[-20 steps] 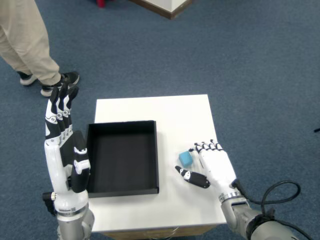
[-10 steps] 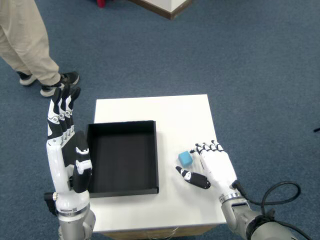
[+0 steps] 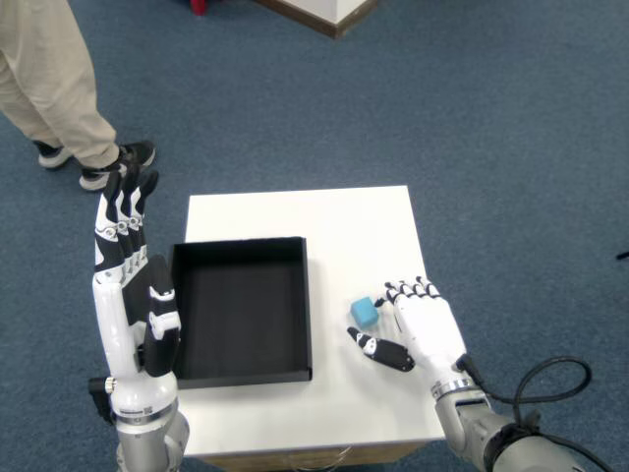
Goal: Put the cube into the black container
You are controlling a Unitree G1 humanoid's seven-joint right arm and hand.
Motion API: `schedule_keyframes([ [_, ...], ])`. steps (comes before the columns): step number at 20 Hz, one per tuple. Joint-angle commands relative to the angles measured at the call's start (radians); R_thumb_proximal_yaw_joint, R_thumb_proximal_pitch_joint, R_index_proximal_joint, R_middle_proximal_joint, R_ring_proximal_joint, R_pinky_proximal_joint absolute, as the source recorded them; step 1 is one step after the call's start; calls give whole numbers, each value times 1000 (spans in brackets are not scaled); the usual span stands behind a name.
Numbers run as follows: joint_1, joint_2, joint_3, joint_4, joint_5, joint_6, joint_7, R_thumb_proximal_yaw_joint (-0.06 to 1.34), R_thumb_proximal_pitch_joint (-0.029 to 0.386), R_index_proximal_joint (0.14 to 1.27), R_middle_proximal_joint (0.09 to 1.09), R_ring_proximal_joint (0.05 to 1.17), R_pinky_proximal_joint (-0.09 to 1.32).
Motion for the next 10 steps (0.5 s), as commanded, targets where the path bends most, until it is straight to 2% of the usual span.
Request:
schedule_keyframes([
  [1, -35, -14, -13, 19, 18, 12, -18, 455, 11, 685, 317, 298, 166],
  [6, -31, -17, -19, 18, 26, 6, -16, 499, 29, 720, 326, 306, 173],
  [10, -23, -16, -22, 18, 31, 0, -21, 585, 52, 743, 333, 309, 177],
])
